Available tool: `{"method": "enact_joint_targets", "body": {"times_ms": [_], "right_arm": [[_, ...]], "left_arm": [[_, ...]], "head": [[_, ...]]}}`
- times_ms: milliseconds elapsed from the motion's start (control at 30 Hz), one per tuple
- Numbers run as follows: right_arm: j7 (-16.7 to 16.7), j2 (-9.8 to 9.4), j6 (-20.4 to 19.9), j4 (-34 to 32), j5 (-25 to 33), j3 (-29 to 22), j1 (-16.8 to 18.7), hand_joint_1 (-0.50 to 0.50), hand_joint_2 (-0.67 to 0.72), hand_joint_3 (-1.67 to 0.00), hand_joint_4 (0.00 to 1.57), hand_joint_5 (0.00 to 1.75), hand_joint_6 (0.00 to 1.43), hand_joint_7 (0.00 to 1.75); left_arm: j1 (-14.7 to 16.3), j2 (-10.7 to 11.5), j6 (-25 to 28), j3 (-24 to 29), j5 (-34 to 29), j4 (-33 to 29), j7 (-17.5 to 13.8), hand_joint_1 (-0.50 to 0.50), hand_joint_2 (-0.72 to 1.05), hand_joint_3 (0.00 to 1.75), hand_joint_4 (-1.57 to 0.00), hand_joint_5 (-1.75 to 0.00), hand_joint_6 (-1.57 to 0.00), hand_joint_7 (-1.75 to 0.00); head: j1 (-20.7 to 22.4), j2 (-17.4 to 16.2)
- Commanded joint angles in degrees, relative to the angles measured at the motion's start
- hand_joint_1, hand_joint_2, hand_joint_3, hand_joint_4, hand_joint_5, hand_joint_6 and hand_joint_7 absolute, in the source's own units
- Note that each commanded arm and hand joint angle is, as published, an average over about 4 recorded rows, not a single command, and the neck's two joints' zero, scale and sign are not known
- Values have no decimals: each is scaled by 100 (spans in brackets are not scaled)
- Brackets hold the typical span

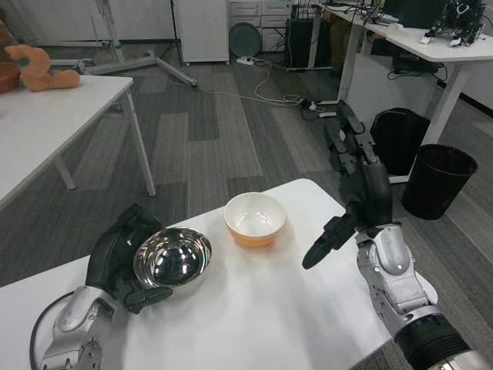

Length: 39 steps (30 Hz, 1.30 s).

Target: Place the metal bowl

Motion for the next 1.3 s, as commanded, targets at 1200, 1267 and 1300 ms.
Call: {"method": "enact_joint_targets", "body": {"times_ms": [1200, 1267, 1300], "right_arm": [[-15, -9, 52, 126, 17, 2, -38, -29, 72, 0, 0, 0, 0, 7], [-15, -18, 54, 135, 19, 2, -60, -29, 72, 0, 0, 0, 0, 7], [-15, -23, 54, 144, 19, 2, -71, -29, 72, 0, 0, 0, 0, 7]], "left_arm": [[-192, 349, 276, 992, -261, -2024, -617, -50, -37, 2, 0, -92, 0, -28], [-295, 428, 366, 1119, -263, -2382, -582, -50, -37, 0, 0, -92, 0, -28], [-350, 474, 416, 1170, -270, -2549, -573, -50, -37, 0, 0, -92, 0, -28]], "head": [[-75, 597], [-96, 675], [-105, 722]]}}
